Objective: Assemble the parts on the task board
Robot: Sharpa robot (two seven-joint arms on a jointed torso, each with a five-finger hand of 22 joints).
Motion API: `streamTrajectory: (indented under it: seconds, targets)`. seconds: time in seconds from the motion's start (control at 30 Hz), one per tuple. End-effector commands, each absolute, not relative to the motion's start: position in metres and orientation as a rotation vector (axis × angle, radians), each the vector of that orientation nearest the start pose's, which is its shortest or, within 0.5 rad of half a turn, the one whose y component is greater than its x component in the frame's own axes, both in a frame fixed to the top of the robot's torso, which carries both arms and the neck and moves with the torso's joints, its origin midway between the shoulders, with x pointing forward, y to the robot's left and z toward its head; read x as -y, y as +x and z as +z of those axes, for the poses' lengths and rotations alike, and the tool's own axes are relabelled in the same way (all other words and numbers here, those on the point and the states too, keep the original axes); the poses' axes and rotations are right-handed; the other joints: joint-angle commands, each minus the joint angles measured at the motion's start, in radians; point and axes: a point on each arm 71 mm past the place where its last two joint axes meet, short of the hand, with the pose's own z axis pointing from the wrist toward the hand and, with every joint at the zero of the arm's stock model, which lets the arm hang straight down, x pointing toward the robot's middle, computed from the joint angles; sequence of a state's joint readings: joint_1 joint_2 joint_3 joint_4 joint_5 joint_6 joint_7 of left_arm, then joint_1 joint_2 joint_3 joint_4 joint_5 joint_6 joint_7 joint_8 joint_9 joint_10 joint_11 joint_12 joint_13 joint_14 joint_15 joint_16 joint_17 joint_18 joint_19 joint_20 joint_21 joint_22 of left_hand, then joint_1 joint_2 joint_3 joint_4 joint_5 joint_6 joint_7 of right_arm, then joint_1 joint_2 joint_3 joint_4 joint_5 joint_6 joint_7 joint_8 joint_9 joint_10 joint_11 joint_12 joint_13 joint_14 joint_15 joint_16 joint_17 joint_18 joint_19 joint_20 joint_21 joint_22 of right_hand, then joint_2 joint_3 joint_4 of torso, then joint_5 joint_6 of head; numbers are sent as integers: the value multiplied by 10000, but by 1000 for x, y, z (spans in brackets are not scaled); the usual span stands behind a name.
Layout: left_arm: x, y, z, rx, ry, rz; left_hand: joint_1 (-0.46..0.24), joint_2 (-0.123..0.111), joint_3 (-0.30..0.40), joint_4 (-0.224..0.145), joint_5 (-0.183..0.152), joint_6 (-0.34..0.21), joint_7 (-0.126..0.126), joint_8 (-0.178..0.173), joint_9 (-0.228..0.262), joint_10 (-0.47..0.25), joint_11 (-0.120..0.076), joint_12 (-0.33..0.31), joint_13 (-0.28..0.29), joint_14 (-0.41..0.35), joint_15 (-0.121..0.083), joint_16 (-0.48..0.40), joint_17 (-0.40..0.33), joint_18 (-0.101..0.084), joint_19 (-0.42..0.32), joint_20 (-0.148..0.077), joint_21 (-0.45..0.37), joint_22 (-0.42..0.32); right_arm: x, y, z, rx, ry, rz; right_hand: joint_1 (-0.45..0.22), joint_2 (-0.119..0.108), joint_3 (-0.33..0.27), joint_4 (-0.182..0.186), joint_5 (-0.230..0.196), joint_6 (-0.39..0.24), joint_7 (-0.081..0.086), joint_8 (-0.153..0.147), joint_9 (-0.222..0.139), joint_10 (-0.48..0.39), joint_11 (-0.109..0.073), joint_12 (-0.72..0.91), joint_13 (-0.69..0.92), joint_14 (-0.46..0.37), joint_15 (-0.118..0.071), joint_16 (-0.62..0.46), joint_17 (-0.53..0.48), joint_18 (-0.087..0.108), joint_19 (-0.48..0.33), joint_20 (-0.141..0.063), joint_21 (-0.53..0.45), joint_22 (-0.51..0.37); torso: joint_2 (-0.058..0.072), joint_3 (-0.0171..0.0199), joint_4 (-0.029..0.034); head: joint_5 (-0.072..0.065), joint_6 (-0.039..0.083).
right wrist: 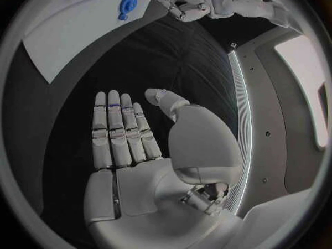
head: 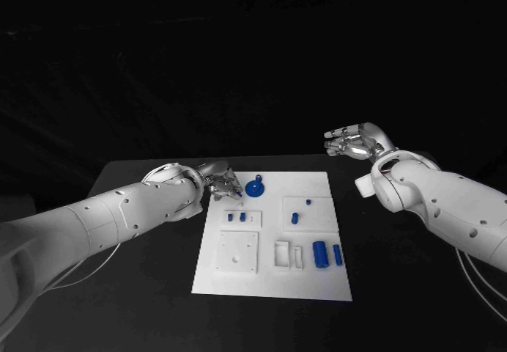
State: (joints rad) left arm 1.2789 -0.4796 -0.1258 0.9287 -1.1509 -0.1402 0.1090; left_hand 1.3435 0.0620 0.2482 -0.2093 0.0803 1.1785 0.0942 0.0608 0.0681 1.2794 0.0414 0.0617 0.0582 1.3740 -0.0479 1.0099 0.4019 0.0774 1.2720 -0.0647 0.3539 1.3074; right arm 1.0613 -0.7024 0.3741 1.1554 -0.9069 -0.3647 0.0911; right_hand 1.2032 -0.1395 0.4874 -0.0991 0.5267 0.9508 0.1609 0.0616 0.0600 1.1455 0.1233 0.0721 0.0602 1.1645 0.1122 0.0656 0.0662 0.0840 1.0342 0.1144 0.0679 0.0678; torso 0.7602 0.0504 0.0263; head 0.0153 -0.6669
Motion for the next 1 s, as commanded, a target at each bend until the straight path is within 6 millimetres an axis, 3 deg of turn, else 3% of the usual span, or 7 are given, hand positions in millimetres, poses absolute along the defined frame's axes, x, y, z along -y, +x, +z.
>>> streamTrajectory:
  seconds: [0.03,1.0]
  targets:
    - [-176,579,-207,-18416,696,-7139,69,86,-49,-7,-26,82,-6,29,12,76,-13,-38,6,67,-12,-43,0,129,-58,-26,40,196,269,566,-142,-13627,6195,9617,15,-46,26,51,50,11,8,-8,14,-52,9,-36,-15,8,25,-24,-11,28,-30,-8,36,-9,1,1,-7,4,-42]
    - [-179,577,-215,-18728,830,-6957,53,99,-97,-37,-38,72,-6,25,9,61,-8,-39,6,48,-7,-48,1,125,-82,-21,57,197,269,566,-143,-13698,6198,9628,-4,-47,2,69,57,-4,9,-10,12,-48,13,-40,-14,8,28,-28,-13,24,-26,-6,26,-12,-5,14,2,17,-52]
